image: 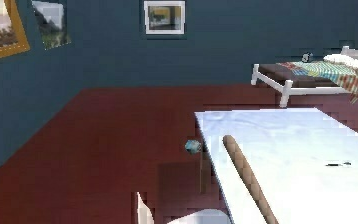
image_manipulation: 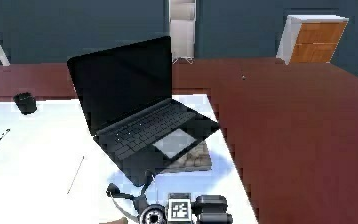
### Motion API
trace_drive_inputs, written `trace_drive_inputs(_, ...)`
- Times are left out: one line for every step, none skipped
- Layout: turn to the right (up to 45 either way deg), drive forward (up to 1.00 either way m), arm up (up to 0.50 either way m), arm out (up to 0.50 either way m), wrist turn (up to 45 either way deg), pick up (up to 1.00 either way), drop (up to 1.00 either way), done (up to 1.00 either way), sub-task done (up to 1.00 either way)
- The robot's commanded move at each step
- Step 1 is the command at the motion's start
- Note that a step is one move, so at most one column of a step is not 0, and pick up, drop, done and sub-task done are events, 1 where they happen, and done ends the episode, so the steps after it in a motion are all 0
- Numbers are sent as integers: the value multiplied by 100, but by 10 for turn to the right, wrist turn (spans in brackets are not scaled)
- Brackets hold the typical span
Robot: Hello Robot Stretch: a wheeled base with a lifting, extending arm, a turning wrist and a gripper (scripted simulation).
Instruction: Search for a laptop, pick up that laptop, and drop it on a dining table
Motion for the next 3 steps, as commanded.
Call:
trace_drive_inputs(0, 0, 12, 0, 0, 0, 0, 0, 0)
trace_drive_inputs(0, 0, 0, 44, 0, 0, 0, 0, 0)
trace_drive_inputs(0, 0, 0, 0, -450, 0, 0, 0, 0)
